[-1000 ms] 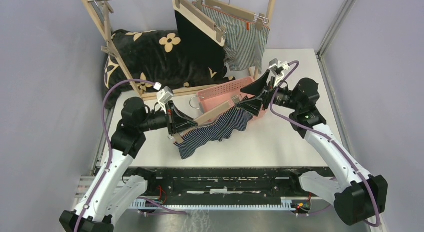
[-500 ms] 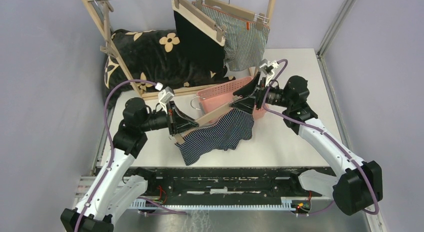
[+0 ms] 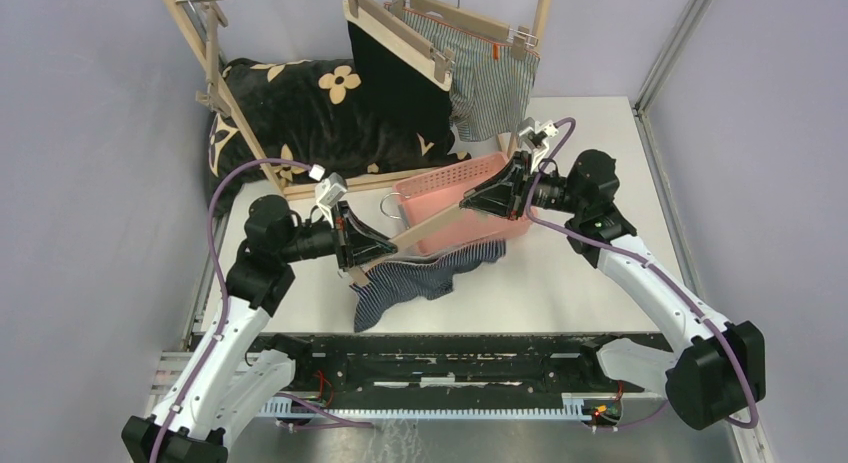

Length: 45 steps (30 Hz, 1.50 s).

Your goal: Remove the underwear clipped to the hanger

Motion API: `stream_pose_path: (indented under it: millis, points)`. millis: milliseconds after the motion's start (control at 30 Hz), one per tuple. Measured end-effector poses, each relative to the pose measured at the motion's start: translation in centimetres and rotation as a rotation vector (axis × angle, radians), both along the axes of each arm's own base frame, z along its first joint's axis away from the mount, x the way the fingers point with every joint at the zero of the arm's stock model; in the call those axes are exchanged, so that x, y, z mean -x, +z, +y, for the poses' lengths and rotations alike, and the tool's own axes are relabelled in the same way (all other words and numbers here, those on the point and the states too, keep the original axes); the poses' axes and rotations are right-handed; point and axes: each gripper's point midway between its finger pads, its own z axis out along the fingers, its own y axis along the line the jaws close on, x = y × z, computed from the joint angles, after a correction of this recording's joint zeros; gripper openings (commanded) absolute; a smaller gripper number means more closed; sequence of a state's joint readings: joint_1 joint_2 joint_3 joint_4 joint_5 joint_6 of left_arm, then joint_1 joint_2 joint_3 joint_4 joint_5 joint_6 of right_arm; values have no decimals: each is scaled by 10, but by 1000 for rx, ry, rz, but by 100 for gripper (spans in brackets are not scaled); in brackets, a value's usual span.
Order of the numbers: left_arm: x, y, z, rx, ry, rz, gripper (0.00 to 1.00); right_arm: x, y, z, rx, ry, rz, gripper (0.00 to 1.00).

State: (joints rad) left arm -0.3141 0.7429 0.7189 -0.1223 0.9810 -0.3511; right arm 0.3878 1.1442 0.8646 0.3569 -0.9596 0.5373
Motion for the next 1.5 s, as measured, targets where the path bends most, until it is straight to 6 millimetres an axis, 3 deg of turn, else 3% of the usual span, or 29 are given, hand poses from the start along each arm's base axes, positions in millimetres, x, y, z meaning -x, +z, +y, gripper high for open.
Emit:
stream_pose_path:
  millis: [33, 67, 100, 133, 200, 367, 567, 800, 933, 1100, 1300, 1500]
  points:
    - [0, 0, 0, 0, 0, 1, 3, 0, 0, 0, 0, -1, 0, 4]
    - [0, 0, 0, 0, 0, 0, 3, 0, 0, 0, 0, -3, -1, 20]
    - [0, 0, 0, 0, 0, 0, 3, -1, 0, -1, 0, -5, -1, 46]
    - [0, 0, 0, 0, 1, -2, 3, -1, 1, -1, 0, -11, -1, 55]
    - [-2, 0, 0, 1, 6, -4, 3, -1, 1, -1, 4, -19, -4, 66]
    - [-5, 4, -1, 21, 21, -12, 3, -7, 7, -4, 3, -75, -35, 80]
    - [-14, 13, -5, 91, 42, -20, 3, -8, 23, -1, -58, -95, -58, 82]
    - [-20, 25, -12, 194, 42, -18, 3, 5, 37, 12, -124, -68, -101, 85]
    - [-16, 41, -23, 249, 8, -50, 3, 11, 36, 18, -152, -56, -106, 83]
    - [-10, 46, -45, 287, -36, -55, 3, 12, 41, 25, -187, -50, -112, 80]
    - [-11, 46, -63, 306, -45, -43, 3, 7, 49, 25, -226, -71, -126, 67]
    - [-13, 51, -65, 332, -17, -57, 3, 8, 58, 22, -246, -88, -152, 71]
